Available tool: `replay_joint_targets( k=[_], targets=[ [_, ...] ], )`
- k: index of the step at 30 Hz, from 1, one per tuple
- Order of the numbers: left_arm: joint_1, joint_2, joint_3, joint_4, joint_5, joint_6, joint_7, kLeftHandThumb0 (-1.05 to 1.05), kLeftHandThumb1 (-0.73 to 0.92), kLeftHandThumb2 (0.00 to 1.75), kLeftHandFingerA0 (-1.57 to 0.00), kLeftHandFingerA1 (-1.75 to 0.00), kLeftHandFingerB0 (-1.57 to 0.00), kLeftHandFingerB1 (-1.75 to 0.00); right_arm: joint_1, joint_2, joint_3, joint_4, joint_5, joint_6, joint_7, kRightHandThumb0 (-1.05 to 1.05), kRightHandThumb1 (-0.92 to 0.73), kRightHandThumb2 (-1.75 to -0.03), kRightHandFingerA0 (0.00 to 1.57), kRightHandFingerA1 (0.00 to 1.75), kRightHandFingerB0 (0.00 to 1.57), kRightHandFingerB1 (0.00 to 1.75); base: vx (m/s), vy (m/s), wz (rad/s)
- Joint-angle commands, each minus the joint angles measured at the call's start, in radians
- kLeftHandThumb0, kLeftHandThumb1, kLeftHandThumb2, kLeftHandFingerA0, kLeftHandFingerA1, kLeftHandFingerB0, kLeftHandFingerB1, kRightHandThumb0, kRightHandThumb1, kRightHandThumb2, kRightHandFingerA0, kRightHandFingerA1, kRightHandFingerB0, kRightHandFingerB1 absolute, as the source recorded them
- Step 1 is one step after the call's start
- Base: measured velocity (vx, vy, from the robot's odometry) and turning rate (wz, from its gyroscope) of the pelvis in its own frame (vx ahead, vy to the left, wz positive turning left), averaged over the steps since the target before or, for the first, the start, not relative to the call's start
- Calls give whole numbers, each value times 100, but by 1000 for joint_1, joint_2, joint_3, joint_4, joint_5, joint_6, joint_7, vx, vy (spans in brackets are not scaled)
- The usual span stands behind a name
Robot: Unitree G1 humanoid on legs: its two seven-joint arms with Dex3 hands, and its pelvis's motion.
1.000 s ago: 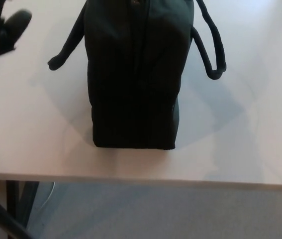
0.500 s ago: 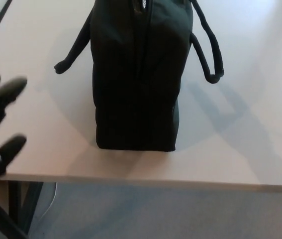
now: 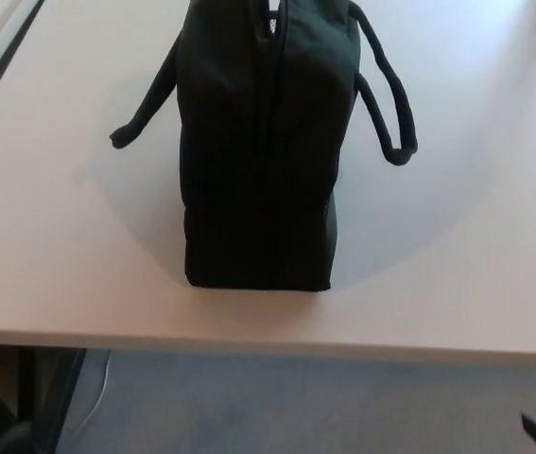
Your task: A lunch bag is kept on the middle of the desk and the robot uses both its hands to grab the opening of the bag from the left and right and moves its hands away from each other to spread the bag open
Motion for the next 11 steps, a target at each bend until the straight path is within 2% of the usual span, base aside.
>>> replay_joint_targets(
  k=[1,4,5,6,7,8,11],
  targets=[
    [103,5,-75,65,-307,-259,-75,-56,85,66,-24,-35,-18,-28,106,0,-46,-79,-3,-218,-50,-34,-56,-107,0,48,0,49,0,0,0],
    [113,28,-118,22,-435,-191,-145,-62,87,65,-22,-33,-15,-26,95,-6,-31,-72,27,-188,-15,-34,-56,-108,0,48,0,49,0,0,0],
    [104,36,-124,25,-464,-176,-164,-33,60,113,-1,-48,0,-48,98,-9,-24,-82,47,-163,5,-35,-56,-109,1,49,0,48,0,0,0],
    [87,47,-140,26,-532,-138,-209,-33,61,114,-1,-48,0,-48,101,-24,-2,-93,107,-117,60,-70,-62,-96,10,47,0,35,0,0,0],
    [75,52,-148,29,-552,-126,-230,-31,65,116,-1,-48,0,-48,101,-41,25,-99,188,-97,109,-68,-62,-96,3,44,0,35,0,0,0],
    [64,56,-152,36,-557,-127,-242,-31,65,116,-1,-49,0,-48,103,-49,43,-102,243,-85,139,-67,-60,-95,4,44,0,37,0,0,0],
    [47,66,-150,52,-553,-132,-257,-31,65,116,0,-48,0,-48,99,-57,57,-98,289,-72,167,-65,-61,-97,1,44,3,35,0,0,0]
  ],
)
